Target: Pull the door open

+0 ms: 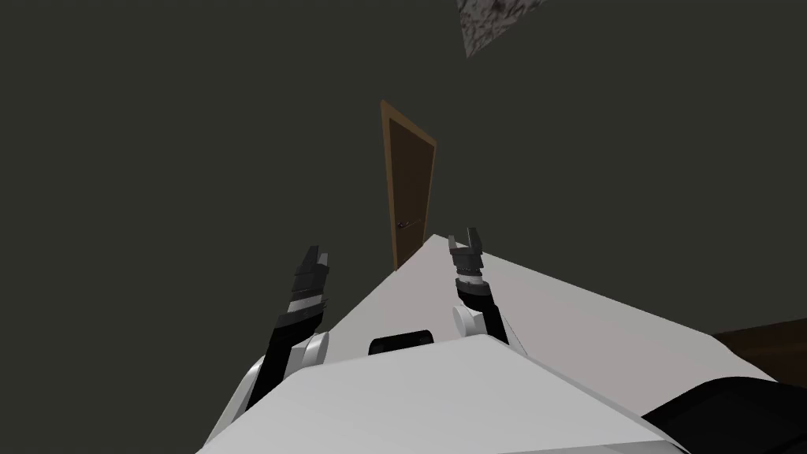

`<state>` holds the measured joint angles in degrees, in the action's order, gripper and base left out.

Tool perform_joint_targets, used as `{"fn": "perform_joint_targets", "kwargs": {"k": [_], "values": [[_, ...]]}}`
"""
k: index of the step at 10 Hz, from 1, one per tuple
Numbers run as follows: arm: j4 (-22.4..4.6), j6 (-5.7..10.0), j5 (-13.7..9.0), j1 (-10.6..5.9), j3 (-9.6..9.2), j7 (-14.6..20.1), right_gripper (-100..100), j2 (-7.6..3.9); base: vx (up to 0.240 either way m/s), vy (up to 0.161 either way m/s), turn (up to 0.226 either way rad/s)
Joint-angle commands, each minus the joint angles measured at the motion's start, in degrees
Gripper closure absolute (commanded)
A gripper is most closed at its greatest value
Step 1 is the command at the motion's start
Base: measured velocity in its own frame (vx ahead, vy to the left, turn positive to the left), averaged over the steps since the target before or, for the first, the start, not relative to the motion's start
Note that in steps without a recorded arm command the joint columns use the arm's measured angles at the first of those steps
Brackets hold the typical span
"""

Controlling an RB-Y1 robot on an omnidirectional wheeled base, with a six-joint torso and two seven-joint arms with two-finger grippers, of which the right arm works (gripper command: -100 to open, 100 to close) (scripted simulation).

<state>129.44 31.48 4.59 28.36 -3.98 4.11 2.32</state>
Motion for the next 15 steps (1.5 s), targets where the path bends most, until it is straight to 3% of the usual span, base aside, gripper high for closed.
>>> {"fn": "perform_joint_targets", "kwargs": {"k": [1, 6, 15], "values": [[-1.94, 0.2, -0.66, -0.77, -0.31, -0.05, -100, -0.91, 0.047, 0.012, 0.088], [-6.85, 0.72, -2.34, -2.74, -1.1, -0.18, -100, -3.01, 0.083, -0.053, 0.097], [-19.82, 2.09, -6.78, -7.93, -3.18, -0.53, -100, -7.87, 0.091, -0.059, 0.123]]}}
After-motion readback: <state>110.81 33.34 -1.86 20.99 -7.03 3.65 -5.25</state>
